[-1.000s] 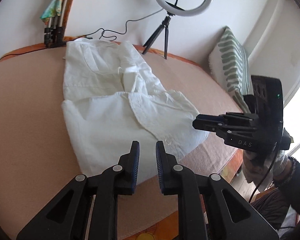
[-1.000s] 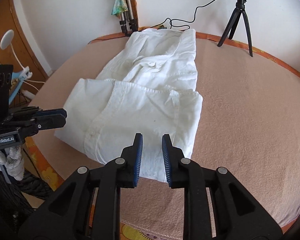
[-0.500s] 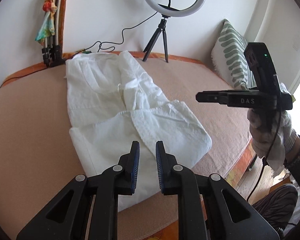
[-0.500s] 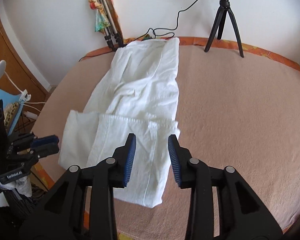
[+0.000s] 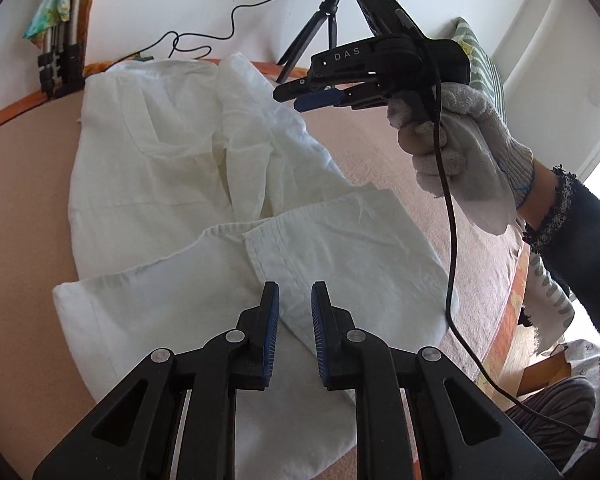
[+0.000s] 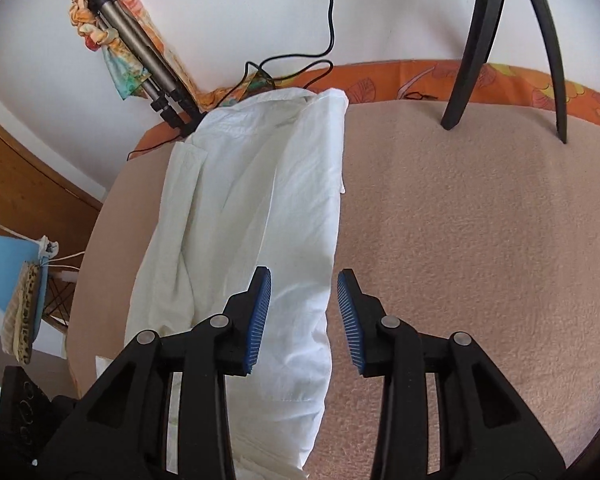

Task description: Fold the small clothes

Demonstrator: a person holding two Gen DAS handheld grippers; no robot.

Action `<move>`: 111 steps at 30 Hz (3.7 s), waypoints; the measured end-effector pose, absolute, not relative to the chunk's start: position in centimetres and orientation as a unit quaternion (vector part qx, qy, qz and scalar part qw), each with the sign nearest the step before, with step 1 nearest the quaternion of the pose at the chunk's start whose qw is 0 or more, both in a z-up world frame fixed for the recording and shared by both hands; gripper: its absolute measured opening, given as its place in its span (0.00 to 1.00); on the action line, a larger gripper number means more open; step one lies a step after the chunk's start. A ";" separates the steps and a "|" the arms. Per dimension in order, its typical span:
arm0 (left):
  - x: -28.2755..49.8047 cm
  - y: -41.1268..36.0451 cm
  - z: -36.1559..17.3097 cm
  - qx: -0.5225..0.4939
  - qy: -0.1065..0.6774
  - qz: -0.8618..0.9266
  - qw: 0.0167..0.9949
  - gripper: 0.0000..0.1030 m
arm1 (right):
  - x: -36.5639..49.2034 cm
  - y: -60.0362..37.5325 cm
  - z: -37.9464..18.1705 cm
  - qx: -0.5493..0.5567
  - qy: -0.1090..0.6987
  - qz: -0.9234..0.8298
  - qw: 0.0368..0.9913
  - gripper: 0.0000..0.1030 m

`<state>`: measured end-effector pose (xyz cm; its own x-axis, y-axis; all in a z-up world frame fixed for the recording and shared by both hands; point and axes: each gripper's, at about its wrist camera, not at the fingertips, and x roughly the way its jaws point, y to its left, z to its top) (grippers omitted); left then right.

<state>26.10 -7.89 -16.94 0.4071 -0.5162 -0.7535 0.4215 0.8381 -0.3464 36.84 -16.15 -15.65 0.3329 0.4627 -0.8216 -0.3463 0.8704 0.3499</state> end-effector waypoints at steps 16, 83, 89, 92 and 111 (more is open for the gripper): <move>26.0 -6.8 -16.6 -0.091 0.465 -0.294 0.830 0.21 | 37.5 -12.5 -11.5 -0.041 0.469 0.258 0.843 0.02; 41.0 -0.6 -3.6 0.048 0.341 -0.164 0.924 0.01 | 37.1 -13.5 -2.5 -0.094 0.391 0.233 0.885 0.03; 34.4 -0.7 -3.5 0.057 0.319 -0.174 0.930 0.01 | 29.6 -14.7 -1.2 -0.093 0.374 0.232 0.893 0.03; 30.9 -1.1 -4.0 0.072 0.312 -0.178 0.931 0.01 | 26.0 -15.3 -1.6 -0.095 0.366 0.229 0.897 0.03; 16.9 -2.4 -11.1 0.165 0.363 -0.230 0.888 0.05 | 9.4 -17.8 -12.1 -0.147 0.387 0.218 0.884 0.03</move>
